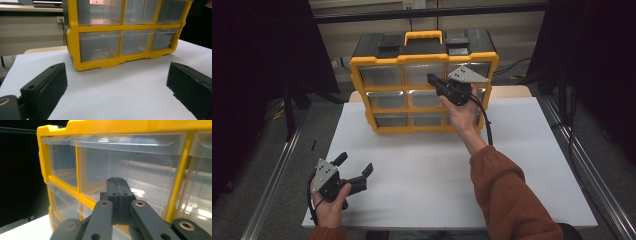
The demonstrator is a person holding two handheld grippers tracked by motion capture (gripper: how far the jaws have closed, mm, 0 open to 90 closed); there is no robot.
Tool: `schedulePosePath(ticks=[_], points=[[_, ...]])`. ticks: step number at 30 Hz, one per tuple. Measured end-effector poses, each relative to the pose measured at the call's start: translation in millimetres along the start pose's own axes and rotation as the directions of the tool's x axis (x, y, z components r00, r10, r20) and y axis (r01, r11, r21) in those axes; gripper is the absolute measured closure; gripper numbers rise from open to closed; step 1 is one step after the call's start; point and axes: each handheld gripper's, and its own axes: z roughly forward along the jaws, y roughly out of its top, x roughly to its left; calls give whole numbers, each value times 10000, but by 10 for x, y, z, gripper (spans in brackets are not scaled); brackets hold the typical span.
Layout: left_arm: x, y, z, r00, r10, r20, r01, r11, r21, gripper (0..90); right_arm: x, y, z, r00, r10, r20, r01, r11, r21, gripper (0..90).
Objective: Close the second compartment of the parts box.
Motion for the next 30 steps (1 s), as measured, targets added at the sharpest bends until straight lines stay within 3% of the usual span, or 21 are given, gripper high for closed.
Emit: schedulePosePath(ticks=[4,5,12,13,16,18,30], points=[[1,1,-2,10000,23,-60,-23,10000,3,32,-10,-3,4,10000,-23,41,23,10000,20,900],[-6,-1,9,9999,-138,0,138,9999,-75,32,-11,-5,8,10000,-37,36,37,10000,-7,900],[-6,11,31,10000,-33,-81,33,10000,33,32,-4,-9,16,9998,-177,125,177,9998,-24,900],[-23,8,45,9997,-213,-106,213,9998,5,32,4,-14,16,9998,-156,95,155,9999,24,900],[-9,3,44,10000,-67,-23,67,10000,53,33,0,-27,19,9999,-139,93,139,9999,41,900],[-7,0,48,9998,-212,-63,212,9998,-8,32,4,-35,17,9998,-193,30,193,9998,77,895],[-3,3,21,10000,-67,-25,67,10000,-28,33,77,-125,-58,9991,-224,-352,227,9997,88,669]])
